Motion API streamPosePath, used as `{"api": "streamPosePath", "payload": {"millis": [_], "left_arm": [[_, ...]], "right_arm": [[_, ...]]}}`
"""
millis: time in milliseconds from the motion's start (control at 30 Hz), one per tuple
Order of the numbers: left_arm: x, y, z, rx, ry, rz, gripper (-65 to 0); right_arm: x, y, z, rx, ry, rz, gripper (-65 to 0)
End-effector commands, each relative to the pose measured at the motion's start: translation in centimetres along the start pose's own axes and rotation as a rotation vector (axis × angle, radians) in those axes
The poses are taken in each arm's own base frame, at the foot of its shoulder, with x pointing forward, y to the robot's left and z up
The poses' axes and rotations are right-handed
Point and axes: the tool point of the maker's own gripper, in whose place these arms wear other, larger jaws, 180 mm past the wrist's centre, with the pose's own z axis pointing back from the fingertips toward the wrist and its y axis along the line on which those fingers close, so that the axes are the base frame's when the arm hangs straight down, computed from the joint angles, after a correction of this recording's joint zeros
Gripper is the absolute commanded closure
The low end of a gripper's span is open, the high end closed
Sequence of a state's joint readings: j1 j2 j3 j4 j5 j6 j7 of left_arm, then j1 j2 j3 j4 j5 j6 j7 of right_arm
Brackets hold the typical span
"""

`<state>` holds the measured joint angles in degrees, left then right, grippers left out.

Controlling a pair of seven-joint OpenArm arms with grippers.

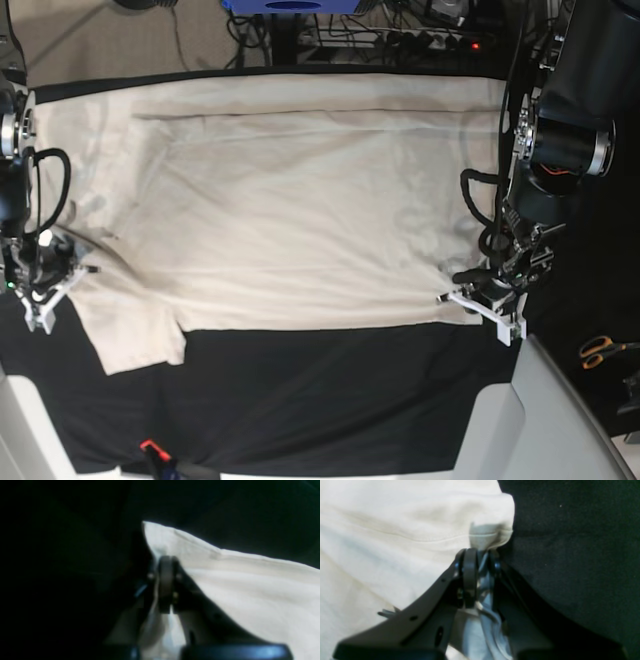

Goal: Fold the T-shirt properly
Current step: 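Move the left gripper to the shirt's opposite side edge and grasp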

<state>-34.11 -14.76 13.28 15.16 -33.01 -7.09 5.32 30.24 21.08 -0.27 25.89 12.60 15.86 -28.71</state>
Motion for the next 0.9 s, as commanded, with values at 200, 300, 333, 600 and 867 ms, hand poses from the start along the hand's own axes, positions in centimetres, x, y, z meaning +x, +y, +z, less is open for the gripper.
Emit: {"api": "streamPosePath", "payload": {"millis": [200, 300, 333, 600, 867], "left_arm": [[0.9, -1.6, -0.2, -0.025, -0.024, -0.152, 0.0], [2.3, -3.3, -0.2, -0.063, -0.055, -0.193, 0.0], [2.9, -3.9, -0.1, -0.076, -0.07, -0.196, 0.0], [5.3, -5.2, 0.9, -0.125, -0.093, -0.236, 0.0], [6.3, -6.1, 3.1, -0.18, -0.118, -0.281, 0.0]], "right_arm": [[2.6, -0.8, 0.9, -0.012, -0.062, -0.002, -7.8], [4.0, -0.7, 1.3, -0.012, -0.122, 0.008, -7.8], [4.0, -0.7, 1.3, -0.015, -0.135, 0.013, -7.8], [5.0, -0.9, 1.8, -0.019, -0.173, 0.025, -7.8], [5.9, -0.8, 2.5, -0.023, -0.217, 0.049, -7.8]]}}
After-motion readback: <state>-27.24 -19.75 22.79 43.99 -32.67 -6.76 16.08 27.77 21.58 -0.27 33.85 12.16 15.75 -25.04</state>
